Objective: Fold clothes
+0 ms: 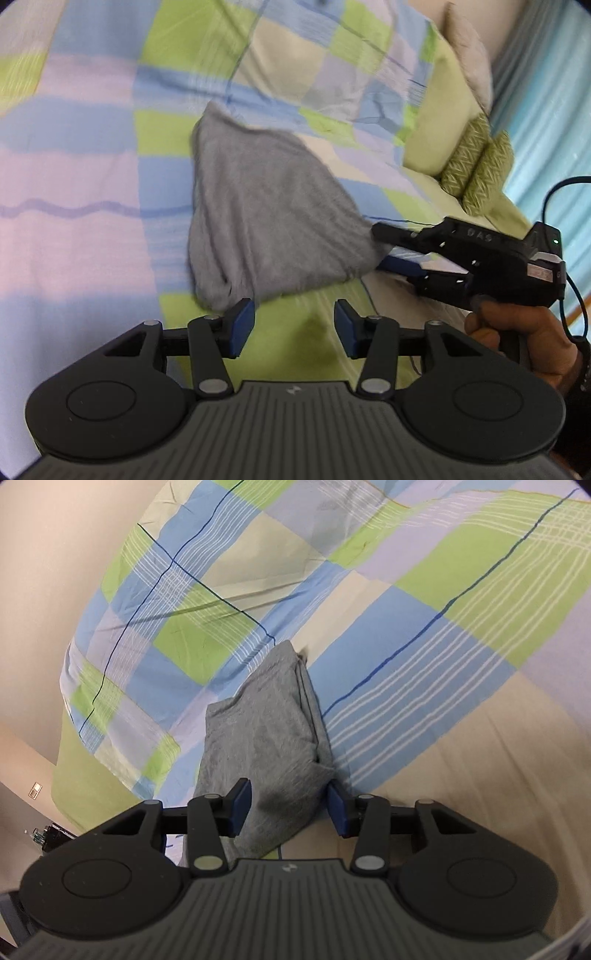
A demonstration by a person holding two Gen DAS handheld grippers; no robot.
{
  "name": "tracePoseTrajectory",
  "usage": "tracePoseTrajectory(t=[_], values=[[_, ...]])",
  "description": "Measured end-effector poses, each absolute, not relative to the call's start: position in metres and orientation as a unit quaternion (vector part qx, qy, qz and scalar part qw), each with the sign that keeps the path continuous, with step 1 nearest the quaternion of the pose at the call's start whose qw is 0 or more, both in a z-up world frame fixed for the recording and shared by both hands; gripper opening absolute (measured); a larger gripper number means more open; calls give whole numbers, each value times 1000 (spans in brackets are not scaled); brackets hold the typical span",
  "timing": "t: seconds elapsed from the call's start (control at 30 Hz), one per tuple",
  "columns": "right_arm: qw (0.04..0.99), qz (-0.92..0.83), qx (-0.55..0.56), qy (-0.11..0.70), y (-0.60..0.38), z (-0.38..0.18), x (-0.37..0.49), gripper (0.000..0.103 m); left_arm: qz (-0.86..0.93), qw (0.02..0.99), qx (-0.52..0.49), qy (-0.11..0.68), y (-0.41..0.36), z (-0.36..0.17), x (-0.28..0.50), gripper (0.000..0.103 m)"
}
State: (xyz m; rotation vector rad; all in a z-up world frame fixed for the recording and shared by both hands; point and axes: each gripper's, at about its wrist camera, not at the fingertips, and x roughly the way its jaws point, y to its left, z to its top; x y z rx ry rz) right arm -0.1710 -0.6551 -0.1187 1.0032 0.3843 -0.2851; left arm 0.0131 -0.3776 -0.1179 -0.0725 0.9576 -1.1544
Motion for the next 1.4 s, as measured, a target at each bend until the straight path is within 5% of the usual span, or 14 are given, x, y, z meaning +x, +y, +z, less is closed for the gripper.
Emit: tracePoseTrajectory(t=[0.47, 0.6, 0.77, 0.83, 0.9, 1.17, 1.27, 1.37, 1.4], values=[[859, -127, 452, 203, -666, -116, -166, 36, -416, 738, -273, 456, -345, -151, 47, 44], [861, -124, 447, 208, -668, -115, -167, 36, -388, 771, -253, 437, -325, -145, 42, 45], [864, -122, 438, 215, -666, -113, -165, 37, -453, 800, -112, 378, -343, -118, 28, 51], [866, -117, 434, 219, -664, -113, -165, 37, -473, 798, -36, 371, -363, -113, 26, 48], [867, -115, 432, 221, -664, -113, -165, 37, -475, 794, 10, 380, -379, -114, 26, 9], [869, -109, 424, 228, -666, -113, -165, 36, -405, 807, -112, 415, -333, -121, 46, 8], [872, -107, 417, 232, -664, -111, -165, 36, -409, 784, -150, 442, -323, -125, 54, 10], [876, -100, 408, 238, -662, -110, -165, 37, -427, 758, -166, 465, -328, -128, 57, 48], [878, -97, 402, 241, -661, -110, -165, 37, -432, 749, -172, 471, -331, -130, 58, 53]])
